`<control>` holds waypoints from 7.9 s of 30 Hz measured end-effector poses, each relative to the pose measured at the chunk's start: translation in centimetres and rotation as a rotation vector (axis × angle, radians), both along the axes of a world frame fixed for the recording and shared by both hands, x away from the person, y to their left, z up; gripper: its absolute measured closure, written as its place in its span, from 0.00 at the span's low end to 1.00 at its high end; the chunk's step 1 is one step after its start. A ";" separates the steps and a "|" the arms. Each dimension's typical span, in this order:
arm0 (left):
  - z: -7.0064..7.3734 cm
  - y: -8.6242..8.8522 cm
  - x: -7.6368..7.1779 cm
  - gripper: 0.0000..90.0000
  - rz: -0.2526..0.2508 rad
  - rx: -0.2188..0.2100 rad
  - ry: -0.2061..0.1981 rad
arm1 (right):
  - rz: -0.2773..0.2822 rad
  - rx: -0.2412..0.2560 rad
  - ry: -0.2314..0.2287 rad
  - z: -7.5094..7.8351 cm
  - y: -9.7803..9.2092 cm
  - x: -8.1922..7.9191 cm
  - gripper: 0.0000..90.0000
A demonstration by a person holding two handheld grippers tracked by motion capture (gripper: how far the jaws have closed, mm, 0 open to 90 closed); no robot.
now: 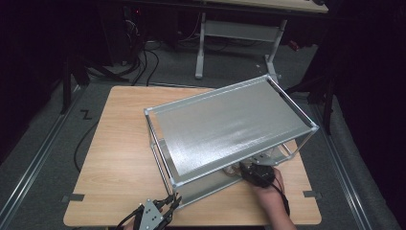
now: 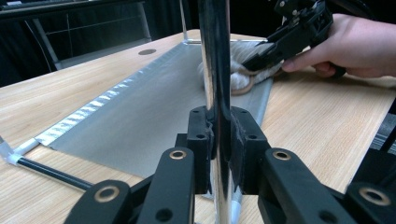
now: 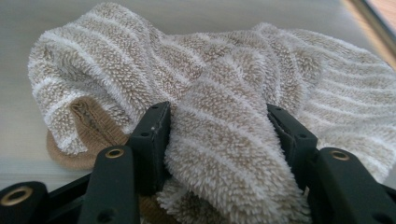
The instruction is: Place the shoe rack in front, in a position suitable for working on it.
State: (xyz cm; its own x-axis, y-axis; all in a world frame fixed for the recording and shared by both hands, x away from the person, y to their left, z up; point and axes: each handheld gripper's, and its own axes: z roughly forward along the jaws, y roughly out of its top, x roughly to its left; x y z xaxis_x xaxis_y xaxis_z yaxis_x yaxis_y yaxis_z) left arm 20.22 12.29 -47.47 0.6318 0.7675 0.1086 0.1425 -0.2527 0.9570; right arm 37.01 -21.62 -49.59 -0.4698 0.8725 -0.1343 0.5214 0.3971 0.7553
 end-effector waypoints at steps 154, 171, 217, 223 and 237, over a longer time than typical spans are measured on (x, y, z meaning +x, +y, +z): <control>-0.1 2.7 1.8 0.89 0.139 -0.060 0.018 | 0.272 -0.008 -0.016 -0.1 11.4 -4.6 0.53; -0.1 2.5 1.7 0.89 0.138 -0.064 0.017 | 0.423 0.013 -0.029 0.0 16.4 -8.0 0.54; 0.0 2.5 1.7 0.88 0.137 -0.053 0.010 | 0.314 -0.041 -0.037 -0.1 11.6 -5.5 0.54; 0.0 2.5 1.7 0.88 0.138 -0.054 0.010 | 0.258 -0.048 -0.031 -0.1 9.3 -4.3 0.54; 0.1 2.5 1.6 0.88 0.140 -0.056 0.012 | 0.047 -0.054 -0.017 0.0 2.1 -1.8 0.54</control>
